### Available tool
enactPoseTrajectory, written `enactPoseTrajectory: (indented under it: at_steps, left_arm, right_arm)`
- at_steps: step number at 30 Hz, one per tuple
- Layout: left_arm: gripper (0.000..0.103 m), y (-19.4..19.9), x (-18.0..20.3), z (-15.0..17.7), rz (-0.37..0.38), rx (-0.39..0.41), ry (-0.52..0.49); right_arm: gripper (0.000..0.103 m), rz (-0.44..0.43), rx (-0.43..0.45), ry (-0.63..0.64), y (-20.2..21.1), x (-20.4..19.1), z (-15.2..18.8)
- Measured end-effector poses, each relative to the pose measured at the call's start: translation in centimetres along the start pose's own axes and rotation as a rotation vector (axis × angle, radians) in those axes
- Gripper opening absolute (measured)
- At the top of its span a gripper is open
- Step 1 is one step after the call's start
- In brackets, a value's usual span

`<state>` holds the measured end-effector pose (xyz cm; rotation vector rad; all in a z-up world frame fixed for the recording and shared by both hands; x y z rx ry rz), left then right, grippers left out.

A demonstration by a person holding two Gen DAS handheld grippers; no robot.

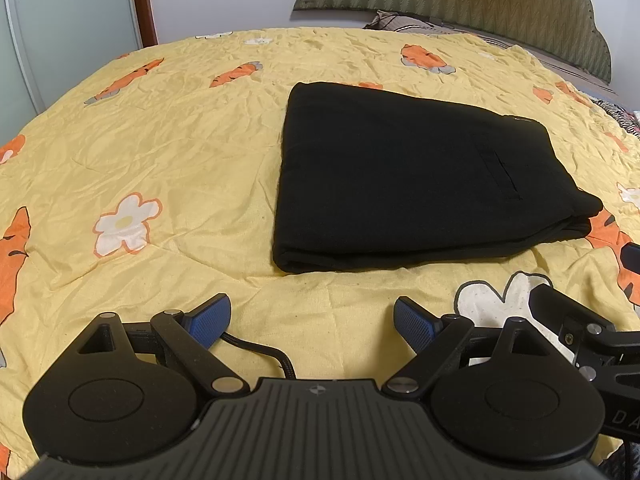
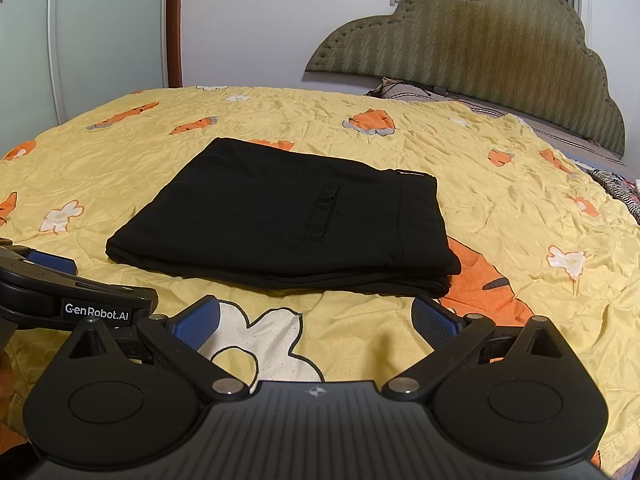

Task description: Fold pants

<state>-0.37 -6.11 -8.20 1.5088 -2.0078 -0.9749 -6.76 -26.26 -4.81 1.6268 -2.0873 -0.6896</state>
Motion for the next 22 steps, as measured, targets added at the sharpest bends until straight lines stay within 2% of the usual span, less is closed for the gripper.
enactPoseTrajectory:
  at_steps: [13, 17, 20, 22]
  left_arm:
    - [0.091, 0.0, 0.0, 0.0, -0.001, 0.002, -0.003]
    - [0.09, 0.7, -0.2, -0.1, -0.007, 0.045, -0.007]
    - [0.09, 2.0, -1.9, -0.8, -0.028, 0.089, 0.033]
    - [0.09, 3.0, -4.4, -1.5, -0.039, 0.112, 0.108]
  right_arm:
    - [0.103, 0.001, -0.001, 0.001, 0.0, 0.1, 0.1]
    - [0.103, 0.005, 0.0, 0.001, 0.2, 0.2, 0.1]
    - [0.103, -0.009, 0.025, 0.006, 0.7, 0.2, -0.3]
    - [0.103, -0.078, 0.061, 0.019, 1.3, -0.2, -0.9]
Point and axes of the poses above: each gripper's, at about its wrist camera, not at the fingertips, and y roughly against the way its jaws point, x to its right, z to its underside, the point moved 3 cm from there along -y, roughly the way its jaws point, and after that the axes turned 2 degrees about -y, right-handed, at the moved point
